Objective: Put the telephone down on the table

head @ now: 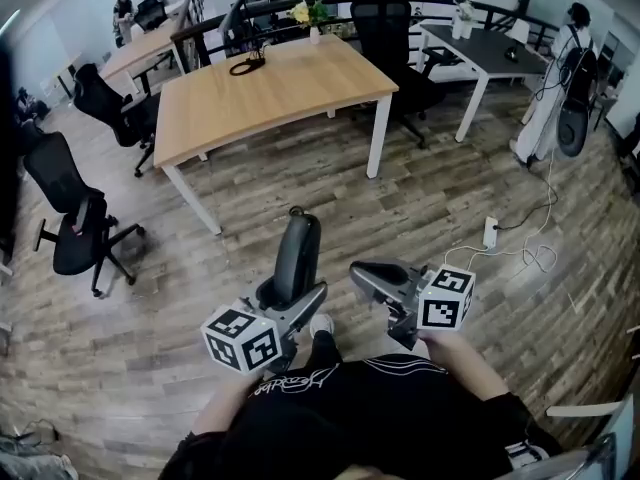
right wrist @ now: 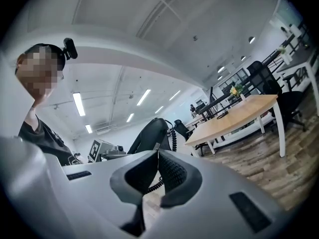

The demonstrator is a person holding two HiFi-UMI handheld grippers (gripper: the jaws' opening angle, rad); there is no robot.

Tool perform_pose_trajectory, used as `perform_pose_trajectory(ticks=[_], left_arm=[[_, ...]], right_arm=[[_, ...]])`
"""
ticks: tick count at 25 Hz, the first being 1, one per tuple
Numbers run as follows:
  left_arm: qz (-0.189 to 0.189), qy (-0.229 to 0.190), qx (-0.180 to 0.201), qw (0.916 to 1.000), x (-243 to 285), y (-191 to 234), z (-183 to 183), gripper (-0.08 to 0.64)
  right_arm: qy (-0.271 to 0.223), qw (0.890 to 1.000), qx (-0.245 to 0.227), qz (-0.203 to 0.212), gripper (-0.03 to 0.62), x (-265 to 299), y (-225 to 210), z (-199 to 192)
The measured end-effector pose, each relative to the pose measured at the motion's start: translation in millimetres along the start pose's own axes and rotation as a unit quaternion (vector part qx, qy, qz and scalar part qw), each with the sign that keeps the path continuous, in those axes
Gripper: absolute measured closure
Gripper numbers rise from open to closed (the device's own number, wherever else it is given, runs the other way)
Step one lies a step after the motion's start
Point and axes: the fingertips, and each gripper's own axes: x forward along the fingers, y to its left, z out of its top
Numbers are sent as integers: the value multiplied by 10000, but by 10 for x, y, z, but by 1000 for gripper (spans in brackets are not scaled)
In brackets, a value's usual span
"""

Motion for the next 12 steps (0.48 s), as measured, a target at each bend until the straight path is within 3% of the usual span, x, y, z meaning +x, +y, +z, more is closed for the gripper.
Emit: perform_pose_trajectory(ticks=[12], left_arm=[[-151, 261, -113, 9995, 648, 720, 312, 249]], right_arm=[[-198, 9989, 404, -135, 552, 453, -806, 342]])
